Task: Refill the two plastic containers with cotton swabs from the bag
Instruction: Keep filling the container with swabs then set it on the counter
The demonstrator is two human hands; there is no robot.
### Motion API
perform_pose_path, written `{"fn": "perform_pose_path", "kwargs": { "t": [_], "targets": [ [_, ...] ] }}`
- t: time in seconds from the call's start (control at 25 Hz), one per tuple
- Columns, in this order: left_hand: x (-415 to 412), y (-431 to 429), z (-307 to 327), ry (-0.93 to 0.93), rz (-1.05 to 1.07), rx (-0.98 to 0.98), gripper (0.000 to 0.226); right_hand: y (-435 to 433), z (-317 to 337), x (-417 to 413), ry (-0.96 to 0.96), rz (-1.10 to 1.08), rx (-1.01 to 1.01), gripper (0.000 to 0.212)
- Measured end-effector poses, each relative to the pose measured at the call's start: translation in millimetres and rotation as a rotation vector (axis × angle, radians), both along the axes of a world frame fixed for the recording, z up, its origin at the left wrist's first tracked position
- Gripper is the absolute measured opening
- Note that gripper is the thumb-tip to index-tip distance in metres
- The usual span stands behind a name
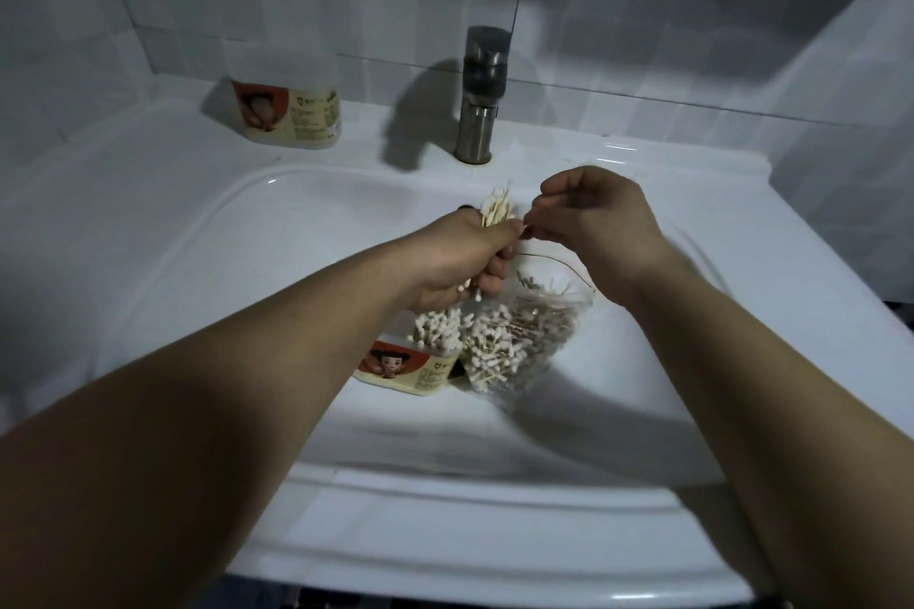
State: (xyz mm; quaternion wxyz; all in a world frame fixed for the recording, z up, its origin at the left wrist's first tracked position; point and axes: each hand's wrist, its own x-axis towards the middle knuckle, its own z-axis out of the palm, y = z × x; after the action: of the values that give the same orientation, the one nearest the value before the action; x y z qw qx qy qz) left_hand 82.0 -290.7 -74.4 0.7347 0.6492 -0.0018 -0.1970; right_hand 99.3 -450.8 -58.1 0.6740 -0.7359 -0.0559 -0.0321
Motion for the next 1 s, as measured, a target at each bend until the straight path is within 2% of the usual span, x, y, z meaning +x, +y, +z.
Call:
{"fn": "perform_pose_path", "kwargs": {
  "t": [0.12, 0.24, 0.36, 0.56, 0.72, 0.76, 0.84, 1.0],
  "targets": [
    [-4, 1, 1, 0.032, -0.05, 0.027, 0.023, 2, -3, 1, -0.139, -0.018, -0.149, 0.02],
    [-6, 0, 2, 0.038, -0.07, 0.104, 0.022, 3, -7, 4, -0.24, 0.001, -0.282, 0.037],
    [-6, 0, 2, 0.035, -0.051, 0.094, 0.02, 5, -9, 3, -0.187, 0.138, -0.407, 0.047],
    [-7, 1, 3, 0.048, 0.025, 0.086, 0.017, 1, 0, -10, -0.11, 0.394, -0.47, 0.059],
    [-5, 2, 8, 0.091, 0.082, -0.023, 0.019, 7, -4, -18, -0.112, 0.484, -0.705, 0.119],
    [-6, 2, 9, 0.098, 0.085, -0.047, 0.018, 10, -7, -17, -0.149, 0.485, -0.768, 0.127],
    [-7, 1, 11, 0.108, 0.088, -0.08, 0.016, 12, -11, -14, -0.251, 0.451, -0.851, 0.128],
    [-10, 1, 14, 0.131, 0.07, -0.075, 0.022, 10, -6, -11, -0.327, 0.321, -0.863, 0.111]
  ]
}}
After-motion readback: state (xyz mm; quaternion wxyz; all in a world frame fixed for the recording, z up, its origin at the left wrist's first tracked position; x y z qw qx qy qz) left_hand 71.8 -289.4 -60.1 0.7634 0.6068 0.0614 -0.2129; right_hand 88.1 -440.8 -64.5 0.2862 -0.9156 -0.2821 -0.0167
